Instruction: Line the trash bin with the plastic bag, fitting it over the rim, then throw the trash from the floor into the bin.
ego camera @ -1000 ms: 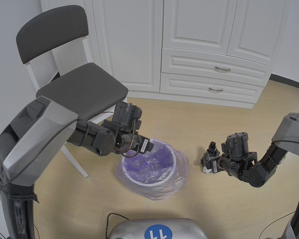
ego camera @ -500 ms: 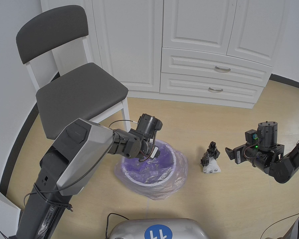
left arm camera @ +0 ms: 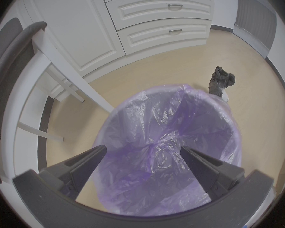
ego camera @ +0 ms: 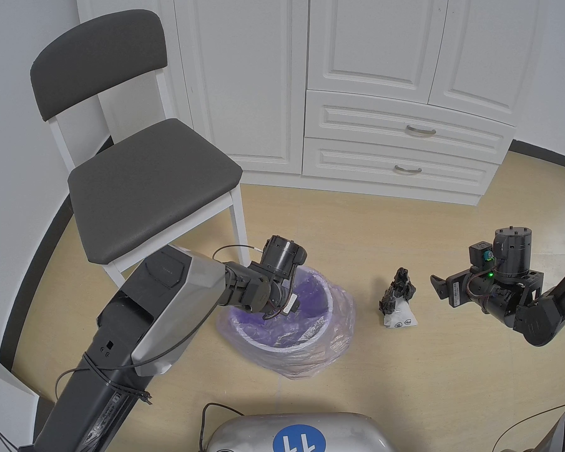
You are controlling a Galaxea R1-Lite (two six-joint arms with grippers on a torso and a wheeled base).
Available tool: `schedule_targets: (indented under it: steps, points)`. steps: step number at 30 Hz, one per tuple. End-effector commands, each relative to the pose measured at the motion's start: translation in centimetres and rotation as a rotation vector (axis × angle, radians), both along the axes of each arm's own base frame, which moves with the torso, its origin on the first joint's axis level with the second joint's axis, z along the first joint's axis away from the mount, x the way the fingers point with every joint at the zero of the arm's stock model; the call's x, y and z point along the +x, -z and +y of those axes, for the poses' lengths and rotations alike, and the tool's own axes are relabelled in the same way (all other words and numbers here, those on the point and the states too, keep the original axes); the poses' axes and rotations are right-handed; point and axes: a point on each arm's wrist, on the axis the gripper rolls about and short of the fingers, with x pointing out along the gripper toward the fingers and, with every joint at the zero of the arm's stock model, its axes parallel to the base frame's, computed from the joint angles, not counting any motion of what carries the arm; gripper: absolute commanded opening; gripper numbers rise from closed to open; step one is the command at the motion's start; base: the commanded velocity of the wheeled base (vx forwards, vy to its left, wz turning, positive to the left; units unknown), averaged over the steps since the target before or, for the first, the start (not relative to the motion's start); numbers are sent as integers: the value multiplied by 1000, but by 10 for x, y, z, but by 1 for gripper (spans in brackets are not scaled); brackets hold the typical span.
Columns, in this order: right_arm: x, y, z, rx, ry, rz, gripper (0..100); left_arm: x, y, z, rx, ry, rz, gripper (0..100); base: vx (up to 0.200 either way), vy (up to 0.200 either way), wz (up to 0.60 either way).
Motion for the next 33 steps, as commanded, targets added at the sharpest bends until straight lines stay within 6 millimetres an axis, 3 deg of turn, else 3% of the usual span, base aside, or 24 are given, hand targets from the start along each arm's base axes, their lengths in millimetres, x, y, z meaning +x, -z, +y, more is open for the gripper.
schedule_targets:
  steps: [1, 9, 15, 18, 23, 29, 33]
  points:
    - [0, 0, 0, -1, 1, 0, 100, 0, 29, -1, 32, 7, 42, 100, 0, 0, 0]
    - [1, 1, -2, -1, 6, 1, 100, -1, 31, 1, 95, 54, 56, 100, 0, 0, 0]
    - [0, 1, -3, -3, 8, 3, 100, -8, 11, -4, 96, 60, 78, 100, 0, 0, 0]
    - [0, 1, -4, -3, 15, 3, 100, -28, 0, -7, 98, 71, 130, 100, 0, 0, 0]
    - [0, 0, -6, -13, 13, 1, 100, -47, -3, -5, 102, 85, 170, 100, 0, 0, 0]
    - [-2, 1, -6, -22, 10, 9, 100, -84, -10, 4, 81, 168, 276, 100, 0, 0, 0]
    - [-2, 2, -5, -23, 8, 12, 100, -88, -10, 4, 58, 177, 236, 100, 0, 0, 0]
